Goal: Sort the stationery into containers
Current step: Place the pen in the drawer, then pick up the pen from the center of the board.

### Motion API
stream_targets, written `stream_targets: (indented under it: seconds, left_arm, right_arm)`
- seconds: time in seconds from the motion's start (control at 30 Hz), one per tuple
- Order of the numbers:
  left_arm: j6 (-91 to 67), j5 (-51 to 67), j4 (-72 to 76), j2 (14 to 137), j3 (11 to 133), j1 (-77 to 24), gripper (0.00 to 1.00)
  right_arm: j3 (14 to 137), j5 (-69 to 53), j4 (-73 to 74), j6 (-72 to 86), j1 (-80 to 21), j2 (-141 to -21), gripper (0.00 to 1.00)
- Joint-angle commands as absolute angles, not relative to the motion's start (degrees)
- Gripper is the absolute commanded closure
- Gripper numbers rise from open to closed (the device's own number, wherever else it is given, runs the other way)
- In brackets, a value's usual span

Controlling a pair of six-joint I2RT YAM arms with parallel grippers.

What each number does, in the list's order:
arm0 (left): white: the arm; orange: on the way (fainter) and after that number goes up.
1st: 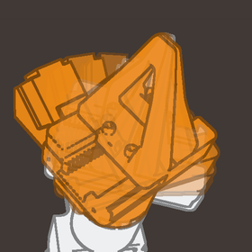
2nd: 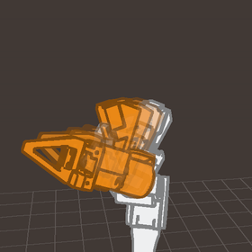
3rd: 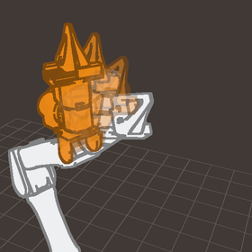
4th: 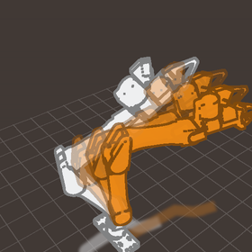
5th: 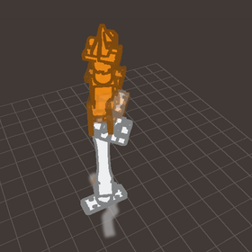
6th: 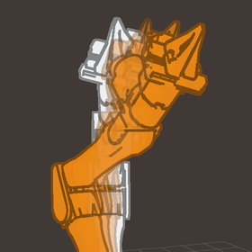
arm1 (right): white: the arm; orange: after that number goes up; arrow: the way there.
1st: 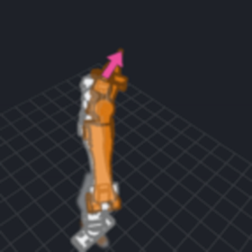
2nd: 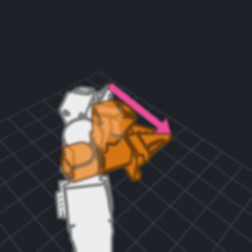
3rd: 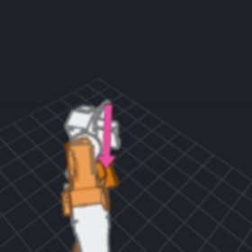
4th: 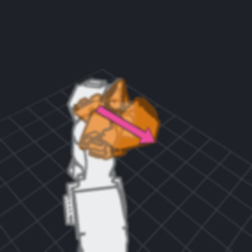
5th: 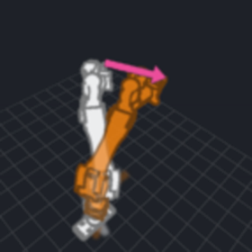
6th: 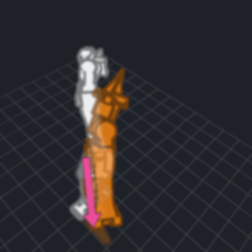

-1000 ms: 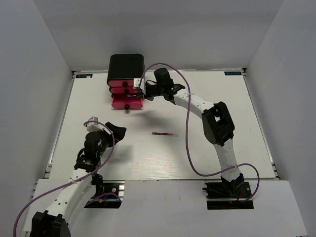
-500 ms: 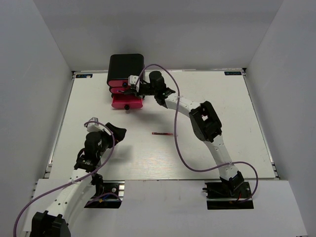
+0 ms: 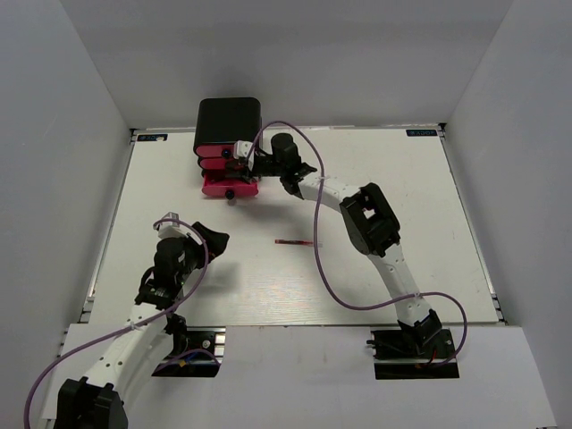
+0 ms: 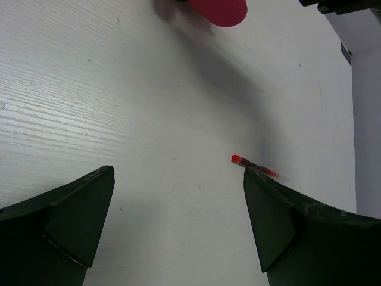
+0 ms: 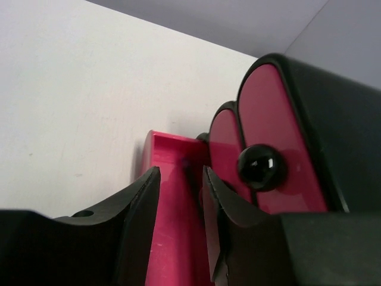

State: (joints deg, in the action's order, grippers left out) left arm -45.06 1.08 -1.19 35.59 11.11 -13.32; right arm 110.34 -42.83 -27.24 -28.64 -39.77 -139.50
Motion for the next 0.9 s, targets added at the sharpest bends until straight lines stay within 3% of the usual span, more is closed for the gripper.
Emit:
stream_targets:
  seconds: [0.0,0.1,0.17,0.2,0.23,0.33,0.37,0.4,0.47,0.57,0.7,0.87]
  left_arm:
    - [-45.18,2.11,0.53,36.38,12.83,-13.45,0.0]
    - [-45.18,2.72,1.66,37.09,12.83,-13.45,0.0]
    - [-45.18,2.72,1.67,37.09,13.44,-13.45,0.0]
    - [-45.18,2.72,1.06,37.09,13.45,-13.45,0.0]
    - [-45.18,2.72,0.53,36.57,13.45,-13.45,0.0]
    - [-45.18,2.72,0.53,34.55,13.45,-13.45,0.0]
    - [-45.18,2.72,0.53,34.02,13.45,-13.45,0.0]
    - [-45.18,2.72,0.53,33.49,12.84,-13.45,0.0]
    - [-45.18,2.72,1.22,32.35,12.83,-13.45,0.0]
    - [-45.18,2.72,2.63,32.34,12.3,-13.45,0.0]
    - [-45.18,3.25,5.17,35.15,12.3,-13.45,0.0]
    - [-45.18,5.36,5.8,37.62,12.3,-13.45,0.0]
  right_arm:
    - [107.76,-44.91,-30.41,-28.13,-39.29,-133.69,0.59]
    - [105.13,-45.97,-30.67,-27.6,-39.29,-131.58,0.59]
    - [103.28,-44.48,-29.45,-25.94,-39.11,-128.17,0.68]
    - [102.84,-43.86,-26.92,-24.97,-39.02,-127.01,0.82]
    - [102.14,-42.9,-22.81,-24.96,-38.24,-125.7,0.88]
    - [99.85,-44.81,-3.6,-31.36,-36.74,-116.49,0.96]
    - [98.1,-45.17,6.66,-39.29,-36.3,-115.41,0.95]
    - [97.3,-44.57,11.55,-42.07,-36.12,-114.53,0.83]
    - [94.49,-43.34,28.75,-49.96,-35.95,-110.93,0.7]
    - [86.06,-38.86,36.2,-54.49,-35.86,-106.44,0.48]
    - [73.86,-33.33,34.02,-52.92,-36.03,-102.75,0.43]
    - [72.77,-30.33,31.56,-50.72,-36.21,-105.46,0.43]
